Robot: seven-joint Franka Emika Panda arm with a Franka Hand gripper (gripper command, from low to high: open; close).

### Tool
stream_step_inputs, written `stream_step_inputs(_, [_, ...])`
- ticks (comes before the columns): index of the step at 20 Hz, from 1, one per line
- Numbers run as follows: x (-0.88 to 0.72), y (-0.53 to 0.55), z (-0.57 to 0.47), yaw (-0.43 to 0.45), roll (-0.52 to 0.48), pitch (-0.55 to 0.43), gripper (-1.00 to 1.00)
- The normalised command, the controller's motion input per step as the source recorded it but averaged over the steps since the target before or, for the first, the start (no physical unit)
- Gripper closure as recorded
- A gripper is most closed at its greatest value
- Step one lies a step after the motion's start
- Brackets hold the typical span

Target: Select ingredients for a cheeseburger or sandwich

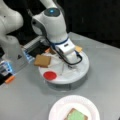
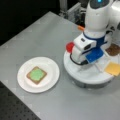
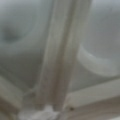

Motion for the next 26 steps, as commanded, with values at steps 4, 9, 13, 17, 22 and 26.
stream_step_inputs(4, [-0.13, -0.15, -0.10, -0.041, 0.038, 0.075, -1.00])
stream_step_inputs(9, [-0.11, -0.08, -0.07, -0.053, 0.017, 0.060, -1.00])
stream_step_inputs(13, [-0.14, -0.01, 0.04, -0.033, -0.010, 0.064, -1.00])
stream_step_inputs(17, [-0.14, 0.03, 0.13, -0.012, -0.017, 0.063, -1.00])
stream_step_inputs(22, [-0.07, 0.04, 0.13, -0.018, -0.012, 0.050, -1.00])
stream_step_inputs(26, [-0.02, 0.05, 0.12, -0.027, -0.006, 0.050, -1.00])
